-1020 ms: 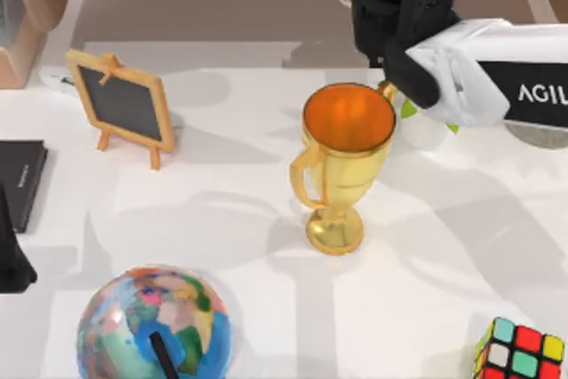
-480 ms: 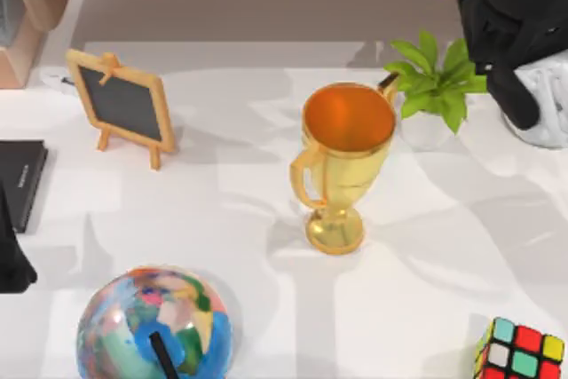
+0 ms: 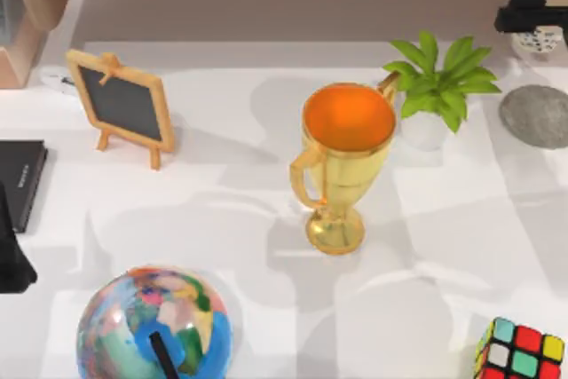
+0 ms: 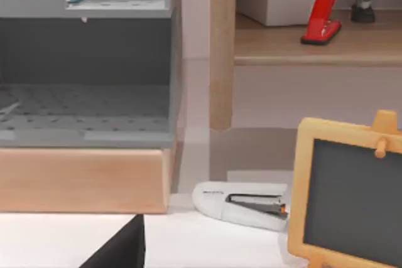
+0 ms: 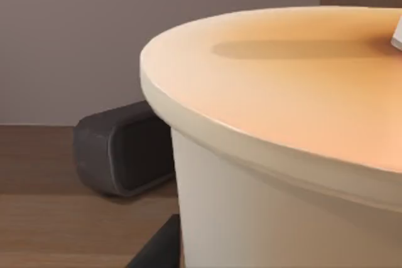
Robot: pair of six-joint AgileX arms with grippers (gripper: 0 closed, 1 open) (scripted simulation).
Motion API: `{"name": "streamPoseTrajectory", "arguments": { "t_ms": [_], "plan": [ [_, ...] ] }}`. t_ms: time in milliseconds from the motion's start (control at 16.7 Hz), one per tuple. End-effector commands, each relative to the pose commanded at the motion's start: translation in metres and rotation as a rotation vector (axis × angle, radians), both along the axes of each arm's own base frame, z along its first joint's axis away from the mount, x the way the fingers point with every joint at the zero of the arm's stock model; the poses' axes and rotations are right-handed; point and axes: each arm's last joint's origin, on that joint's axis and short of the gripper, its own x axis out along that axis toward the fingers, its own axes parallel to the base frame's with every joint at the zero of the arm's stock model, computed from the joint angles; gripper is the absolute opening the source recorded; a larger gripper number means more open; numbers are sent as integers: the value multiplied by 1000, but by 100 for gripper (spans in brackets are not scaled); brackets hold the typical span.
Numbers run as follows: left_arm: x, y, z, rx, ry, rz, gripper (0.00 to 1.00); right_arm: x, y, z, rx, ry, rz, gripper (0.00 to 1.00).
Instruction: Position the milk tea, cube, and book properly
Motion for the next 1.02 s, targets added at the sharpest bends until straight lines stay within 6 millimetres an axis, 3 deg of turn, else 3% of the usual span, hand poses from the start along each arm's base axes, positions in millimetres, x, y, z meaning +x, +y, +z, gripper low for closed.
{"name": "streamPoseTrajectory", "arguments": {
  "t_ms": [180,360,660,1020],
  "plan": [
    [0,0,0,0,0,0,100,-1,-28,-34,-3,81,-12,0],
    [0,0,0,0,0,0,100,1,-42,-49,1,113,-19,0],
    [0,0,0,0,0,0,100,1,-41,-50,2,114,-17,0],
    [0,0,0,0,0,0,100,2,-42,-71,1,113,-18,0]
  ]
}}
